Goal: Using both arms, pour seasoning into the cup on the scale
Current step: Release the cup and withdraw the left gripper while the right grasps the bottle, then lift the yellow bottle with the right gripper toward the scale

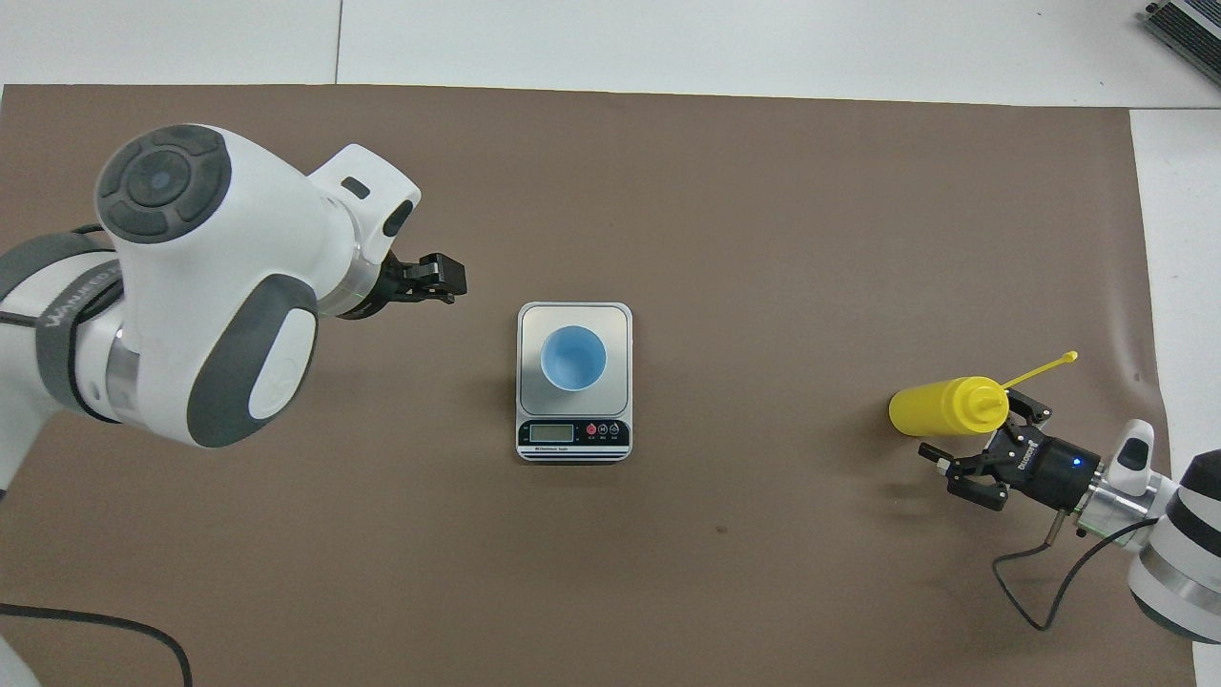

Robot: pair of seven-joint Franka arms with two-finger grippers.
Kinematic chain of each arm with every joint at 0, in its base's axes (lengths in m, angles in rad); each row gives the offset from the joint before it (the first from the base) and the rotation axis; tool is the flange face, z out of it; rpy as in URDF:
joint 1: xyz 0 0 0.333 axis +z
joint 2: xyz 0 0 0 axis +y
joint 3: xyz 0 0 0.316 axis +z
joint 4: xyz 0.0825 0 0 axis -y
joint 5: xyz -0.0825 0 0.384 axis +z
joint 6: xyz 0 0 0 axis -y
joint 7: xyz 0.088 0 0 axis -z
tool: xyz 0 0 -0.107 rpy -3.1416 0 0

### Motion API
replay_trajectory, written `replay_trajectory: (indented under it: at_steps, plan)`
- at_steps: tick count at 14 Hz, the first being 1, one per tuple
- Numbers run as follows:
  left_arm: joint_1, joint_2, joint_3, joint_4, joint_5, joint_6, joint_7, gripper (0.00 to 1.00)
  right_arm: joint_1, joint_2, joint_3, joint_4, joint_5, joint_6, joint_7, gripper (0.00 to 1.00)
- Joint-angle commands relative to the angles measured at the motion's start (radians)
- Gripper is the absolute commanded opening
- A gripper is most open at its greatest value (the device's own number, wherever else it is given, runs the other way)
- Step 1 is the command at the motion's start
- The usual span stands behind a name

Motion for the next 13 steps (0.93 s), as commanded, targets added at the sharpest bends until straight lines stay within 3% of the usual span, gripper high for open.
replay_trajectory:
  at_steps: [1,5,8,13]
  plan:
    - [0.094,-0.071,-0.011,-0.011,0.013,-0.090,0.139,1.00,0.017,0.027,0.005,0.033,0.044,0.038,-0.021,1.00]
    - [0.221,-0.128,-0.009,0.000,0.027,-0.192,0.294,1.00,0.055,0.043,0.005,0.059,0.091,0.072,-0.021,1.00]
    - [0.259,-0.126,-0.006,0.071,0.085,-0.291,0.348,1.00,0.059,0.043,0.006,0.057,0.091,0.069,-0.020,0.99]
    - [0.264,-0.172,-0.009,0.046,0.084,-0.314,0.367,1.00,0.078,0.041,0.008,0.063,0.091,0.067,0.028,0.25]
